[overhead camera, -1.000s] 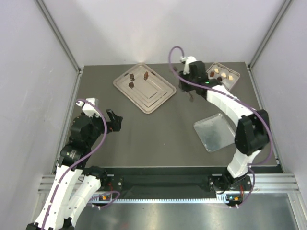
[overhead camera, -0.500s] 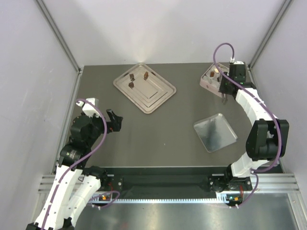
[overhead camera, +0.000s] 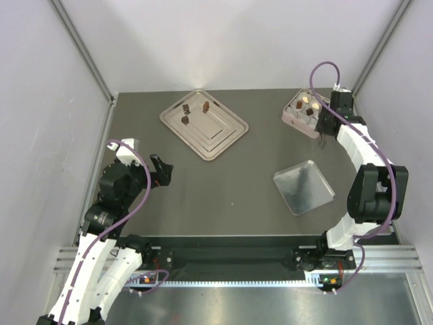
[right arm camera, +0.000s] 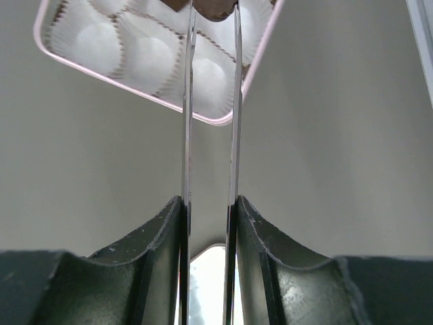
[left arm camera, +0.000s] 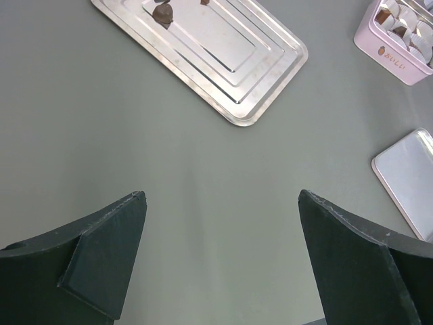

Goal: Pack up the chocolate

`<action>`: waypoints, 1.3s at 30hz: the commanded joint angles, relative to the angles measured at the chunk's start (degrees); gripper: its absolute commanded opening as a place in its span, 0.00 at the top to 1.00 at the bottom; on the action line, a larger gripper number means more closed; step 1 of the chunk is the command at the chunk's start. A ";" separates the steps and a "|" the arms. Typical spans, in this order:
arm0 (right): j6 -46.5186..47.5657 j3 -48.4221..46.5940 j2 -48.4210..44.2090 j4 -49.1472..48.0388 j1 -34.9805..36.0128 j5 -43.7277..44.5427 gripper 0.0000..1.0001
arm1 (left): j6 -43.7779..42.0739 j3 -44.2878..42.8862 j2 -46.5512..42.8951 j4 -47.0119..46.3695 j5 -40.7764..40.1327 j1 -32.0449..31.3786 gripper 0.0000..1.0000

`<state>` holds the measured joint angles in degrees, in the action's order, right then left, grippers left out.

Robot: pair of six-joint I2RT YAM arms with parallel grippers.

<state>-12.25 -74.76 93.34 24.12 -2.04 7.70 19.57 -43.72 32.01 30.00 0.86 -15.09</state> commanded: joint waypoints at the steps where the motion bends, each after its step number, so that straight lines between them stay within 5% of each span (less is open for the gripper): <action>1: -1.11 -2.85 1.58 -1.00 -1.30 -0.59 0.67 | 0.03 -0.04 -0.46 -3.28 0.46 0.24 0.01; 25: -0.76 -7.59 6.50 0.05 -1.82 1.17 0.59 | 0.03 -0.04 -0.63 -3.46 0.81 0.24 0.01; 39: -0.67 -4.34 -1.66 -1.96 0.37 -4.71 0.58 | 0.03 -0.04 -0.72 -3.37 0.54 0.24 0.01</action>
<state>-13.10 -79.24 98.08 26.09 -2.92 5.72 19.57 -43.72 31.97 30.00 0.86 -15.09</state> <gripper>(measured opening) 0.418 0.991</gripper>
